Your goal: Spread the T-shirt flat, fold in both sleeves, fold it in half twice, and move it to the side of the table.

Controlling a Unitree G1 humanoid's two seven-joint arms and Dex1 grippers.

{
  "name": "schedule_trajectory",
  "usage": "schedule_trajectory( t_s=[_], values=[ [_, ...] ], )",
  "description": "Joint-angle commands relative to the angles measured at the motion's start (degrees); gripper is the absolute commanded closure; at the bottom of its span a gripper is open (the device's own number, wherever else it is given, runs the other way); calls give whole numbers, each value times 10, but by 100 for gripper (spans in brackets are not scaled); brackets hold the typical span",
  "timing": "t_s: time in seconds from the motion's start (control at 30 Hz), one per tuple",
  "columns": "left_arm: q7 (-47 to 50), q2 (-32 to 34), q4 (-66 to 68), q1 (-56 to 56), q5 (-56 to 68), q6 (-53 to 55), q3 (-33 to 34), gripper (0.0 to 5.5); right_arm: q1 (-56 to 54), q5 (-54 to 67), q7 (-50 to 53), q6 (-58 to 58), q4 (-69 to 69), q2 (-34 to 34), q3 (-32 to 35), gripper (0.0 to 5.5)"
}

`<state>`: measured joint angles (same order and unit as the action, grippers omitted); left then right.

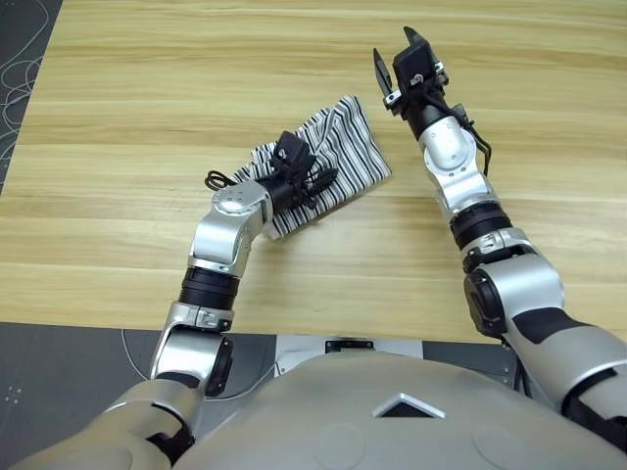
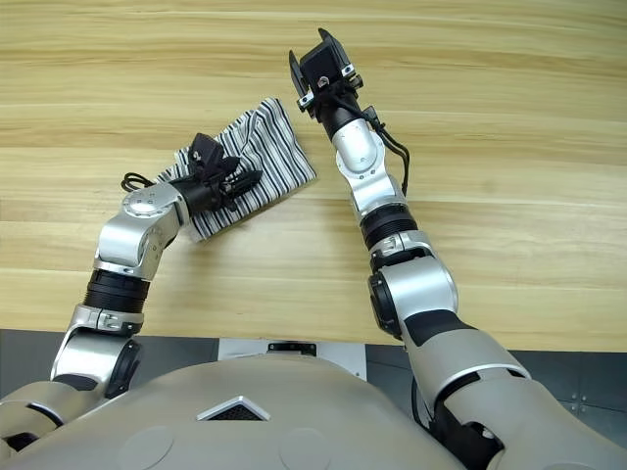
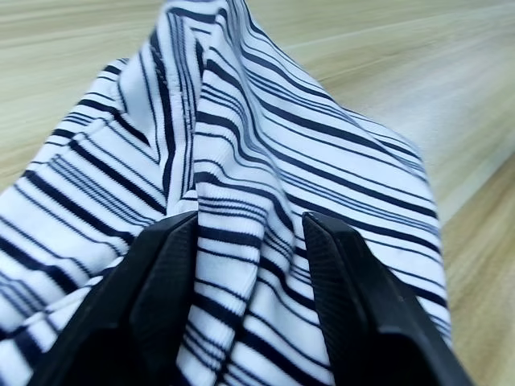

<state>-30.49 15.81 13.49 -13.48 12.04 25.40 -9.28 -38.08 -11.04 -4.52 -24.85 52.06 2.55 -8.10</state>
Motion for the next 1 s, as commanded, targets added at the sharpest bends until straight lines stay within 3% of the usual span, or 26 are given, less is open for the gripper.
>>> schedule_trajectory(
  t_s=[0.03,0.43,0.57,0.73,0.9,1.0],
  values=[
    [15,47,118,2,-30,-9,34,319,11,3,-14,23,-35,-7,-6,297],
    [-9,39,151,-4,-39,-40,24,319,14,4,-27,45,-66,-6,-9,297],
    [-18,31,167,-22,-84,-58,-28,319,16,10,-33,52,-87,4,-2,297],
    [-47,-58,266,-103,-140,-78,-120,319,13,23,-41,63,-120,16,12,297],
    [-50,-160,386,-167,-145,-114,-134,319,8,33,-52,72,-141,13,14,297],
    [-42,-186,441,-191,-143,-143,-115,319,6,33,-52,70,-133,10,11,297]
  ],
)
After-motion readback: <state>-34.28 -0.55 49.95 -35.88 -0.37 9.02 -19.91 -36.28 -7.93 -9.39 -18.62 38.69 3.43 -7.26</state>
